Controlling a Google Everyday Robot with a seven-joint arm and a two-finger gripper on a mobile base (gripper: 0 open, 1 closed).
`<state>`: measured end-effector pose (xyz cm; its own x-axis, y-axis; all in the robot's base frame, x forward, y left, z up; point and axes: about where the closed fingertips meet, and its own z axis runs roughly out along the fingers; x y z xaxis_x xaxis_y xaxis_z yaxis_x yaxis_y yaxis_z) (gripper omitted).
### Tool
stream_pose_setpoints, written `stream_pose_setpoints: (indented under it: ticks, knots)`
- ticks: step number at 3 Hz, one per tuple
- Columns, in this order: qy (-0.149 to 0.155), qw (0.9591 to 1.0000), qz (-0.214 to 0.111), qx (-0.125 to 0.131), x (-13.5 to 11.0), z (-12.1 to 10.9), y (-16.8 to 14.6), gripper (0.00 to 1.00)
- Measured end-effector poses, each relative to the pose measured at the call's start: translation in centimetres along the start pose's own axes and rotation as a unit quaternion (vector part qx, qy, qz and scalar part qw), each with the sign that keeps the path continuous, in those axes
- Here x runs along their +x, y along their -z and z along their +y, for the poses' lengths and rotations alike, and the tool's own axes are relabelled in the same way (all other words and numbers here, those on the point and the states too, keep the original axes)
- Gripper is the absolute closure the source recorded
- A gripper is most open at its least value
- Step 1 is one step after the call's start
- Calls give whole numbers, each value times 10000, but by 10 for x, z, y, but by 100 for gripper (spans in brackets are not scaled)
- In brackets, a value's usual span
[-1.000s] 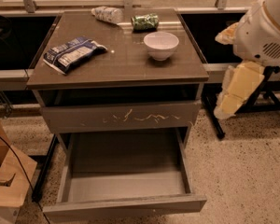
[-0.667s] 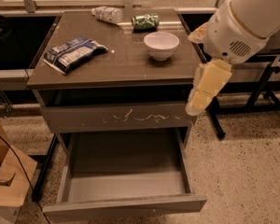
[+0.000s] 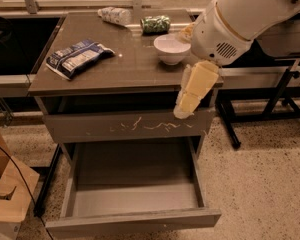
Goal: Place blue chip bag into middle drawer
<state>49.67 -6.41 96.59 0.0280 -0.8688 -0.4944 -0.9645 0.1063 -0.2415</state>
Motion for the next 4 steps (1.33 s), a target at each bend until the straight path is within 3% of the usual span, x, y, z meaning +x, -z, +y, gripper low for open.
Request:
stream_pose_setpoints:
  ticks: [1, 2, 4]
  knots:
    - [-108, 9999, -2, -91, -1, -1, -13, 0]
    - [-74, 9989, -405, -204, -24, -12, -46, 0]
    - [115, 9925, -1187, -252, -91, -66, -127, 0]
